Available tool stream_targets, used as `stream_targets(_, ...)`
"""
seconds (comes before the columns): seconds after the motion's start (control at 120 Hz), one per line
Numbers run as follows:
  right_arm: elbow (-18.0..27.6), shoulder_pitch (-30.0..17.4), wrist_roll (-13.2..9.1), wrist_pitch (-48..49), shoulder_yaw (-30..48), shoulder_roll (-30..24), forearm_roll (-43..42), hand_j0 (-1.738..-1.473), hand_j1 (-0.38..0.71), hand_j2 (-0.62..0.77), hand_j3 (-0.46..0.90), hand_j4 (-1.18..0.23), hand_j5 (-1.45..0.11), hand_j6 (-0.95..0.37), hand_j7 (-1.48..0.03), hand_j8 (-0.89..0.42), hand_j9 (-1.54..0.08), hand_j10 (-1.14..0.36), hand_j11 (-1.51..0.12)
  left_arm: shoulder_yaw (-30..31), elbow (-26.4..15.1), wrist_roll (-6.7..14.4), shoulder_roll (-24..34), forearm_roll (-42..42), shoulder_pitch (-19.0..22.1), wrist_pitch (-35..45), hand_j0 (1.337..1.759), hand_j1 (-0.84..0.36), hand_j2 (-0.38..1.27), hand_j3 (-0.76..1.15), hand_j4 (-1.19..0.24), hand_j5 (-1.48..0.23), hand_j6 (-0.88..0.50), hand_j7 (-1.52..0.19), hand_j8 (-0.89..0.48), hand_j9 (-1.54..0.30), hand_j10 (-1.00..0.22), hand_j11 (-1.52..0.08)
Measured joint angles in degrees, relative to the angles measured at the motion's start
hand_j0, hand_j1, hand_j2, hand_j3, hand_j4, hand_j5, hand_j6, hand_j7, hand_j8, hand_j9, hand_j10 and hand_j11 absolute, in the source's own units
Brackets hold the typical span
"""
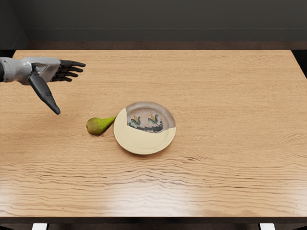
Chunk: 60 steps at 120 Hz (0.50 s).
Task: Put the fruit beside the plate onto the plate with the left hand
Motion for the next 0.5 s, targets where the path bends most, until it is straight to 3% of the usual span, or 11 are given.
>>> stream_targets(0.167, 0.0, 0.2, 0.0, 0.0, 0.0, 0.0, 0.0, -1.658, -0.35, 0.00, 0.00, 0.00, 0.00, 0.00, 0.00, 0.00, 0.00, 0.00, 0.00, 0.1, 0.0, 0.1, -0.2, 0.0, -0.2, 0.0, 1.658, 0.33, 0.00, 0.00, -0.02, -0.02, -0.02, -0.02, -0.02, -0.02, -0.02, -0.02)
stream_targets(0.217, 0.0, 0.2, 0.0, -0.1, 0.0, 0.0, 0.0, -1.658, -0.35, 0.00, 0.00, 0.00, 0.00, 0.00, 0.00, 0.00, 0.00, 0.00, 0.00, 0.0, 0.0, 1.5, -0.1, 0.0, -0.6, 0.0, 1.658, 0.33, 0.00, 0.00, -0.02, -0.02, -0.02, -0.02, -0.02, -0.02, -0.02, -0.02)
stream_targets(0.292, 0.0, 0.3, 0.0, -0.1, 0.1, 0.0, 0.0, -1.658, -0.35, 0.00, 0.00, 0.00, 0.00, 0.00, 0.00, 0.00, 0.00, 0.00, 0.00, -0.4, -0.9, 6.8, -0.8, 0.0, -1.9, 0.0, 1.658, 0.33, 0.00, 0.00, -0.02, -0.02, -0.02, -0.02, -0.02, -0.02, -0.02, -0.02)
stream_targets(0.383, 0.0, 0.3, 0.0, -0.1, 0.0, 0.0, 0.0, -1.658, -0.35, 0.00, 0.00, 0.00, 0.00, 0.00, 0.00, 0.00, 0.00, 0.00, 0.00, -0.6, -5.5, 14.7, -0.5, -0.1, -4.4, 0.0, 1.658, 0.33, 0.00, 0.00, -0.02, -0.03, -0.02, -0.02, -0.02, -0.02, -0.02, -0.02)
stream_targets(0.5, 0.0, 0.3, 0.0, -0.1, -0.2, 0.0, -0.1, -1.658, -0.35, 0.00, 0.00, 0.00, 0.00, 0.00, 0.00, 0.00, 0.00, 0.00, 0.00, -0.4, -10.5, 19.2, -1.5, 0.5, -4.8, 0.0, 1.658, 0.33, 0.00, 0.00, -0.02, -0.03, -0.02, -0.03, -0.02, -0.03, -0.02, -0.03)
